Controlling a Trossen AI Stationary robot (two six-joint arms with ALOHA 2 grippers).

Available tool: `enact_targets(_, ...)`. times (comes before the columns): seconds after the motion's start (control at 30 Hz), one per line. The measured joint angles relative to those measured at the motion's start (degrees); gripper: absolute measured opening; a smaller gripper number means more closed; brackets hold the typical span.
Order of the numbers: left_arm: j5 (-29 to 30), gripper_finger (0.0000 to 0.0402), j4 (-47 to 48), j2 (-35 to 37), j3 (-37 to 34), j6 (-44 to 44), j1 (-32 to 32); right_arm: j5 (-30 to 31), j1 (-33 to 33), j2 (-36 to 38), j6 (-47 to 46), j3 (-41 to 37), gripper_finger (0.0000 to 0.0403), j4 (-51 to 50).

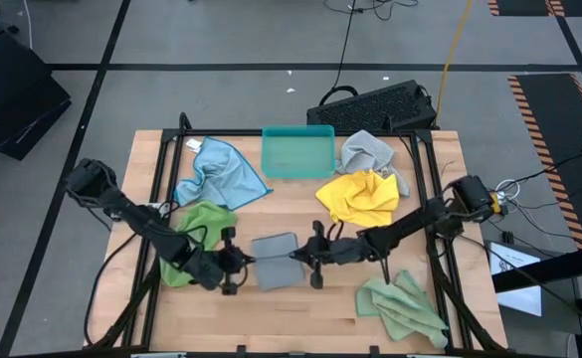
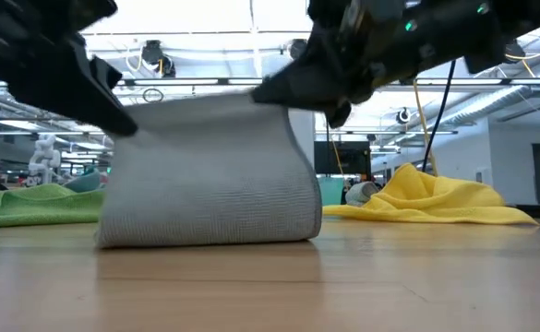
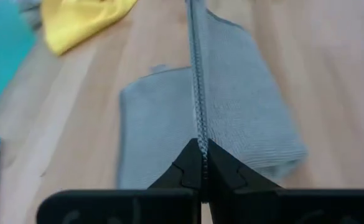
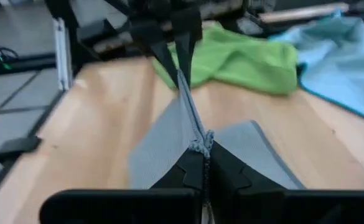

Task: Fold microfiber towels
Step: Fold the dark gray microfiber cloth

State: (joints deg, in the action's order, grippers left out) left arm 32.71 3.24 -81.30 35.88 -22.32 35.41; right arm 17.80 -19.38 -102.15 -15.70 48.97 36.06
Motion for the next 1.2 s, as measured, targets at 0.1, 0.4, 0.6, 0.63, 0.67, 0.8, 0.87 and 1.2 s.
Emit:
enact_targets(0.1,0.02,0.0008,1.87,0.00,0.02,0.43,-2.14,-0.09,1.50,0.00,-0.05,0.00,0.0002,-2.50)
enact_targets(0.4,-1.64,0.0008,5.40,0.00,0.02,5.11,-7.43,-2.94,4.54,0.00,0.91,0.00,0.0002,-3.37)
enact_targets(0.6,-6.19,0.0008,6.03,0.02,0.06,5.66,-10.20,-3.07,5.23,0.00,0.84,0.00,0.0002,-4.65)
enact_targets(0.63,-7.68,0.0008,5.97,0.02,0.06,5.38,-10.56,-3.08,5.23,-0.03,0.70,0.00,0.0002,-4.84)
enact_targets(0.67,-9.46,0.0008,5.86,0.02,0.06,5.15,-10.89,-3.15,5.22,-0.43,0.52,0.00,0.0002,-4.68)
enact_targets(0.8,-15.25,0.0008,5.48,0.04,0.02,3.61,-11.40,-4.60,5.27,-2.17,0.08,0.00,0.0002,-3.73)
enact_targets(0.87,-16.75,0.0008,5.49,0.02,0.00,3.56,-11.38,-5.96,5.51,-2.82,-0.12,0.00,0.0002,-3.17)
enact_targets(1.2,-13.93,0.0008,5.96,0.02,-0.07,4.16,-14.00,-4.57,6.98,-2.78,0.04,-0.04,0.0002,-3.09)
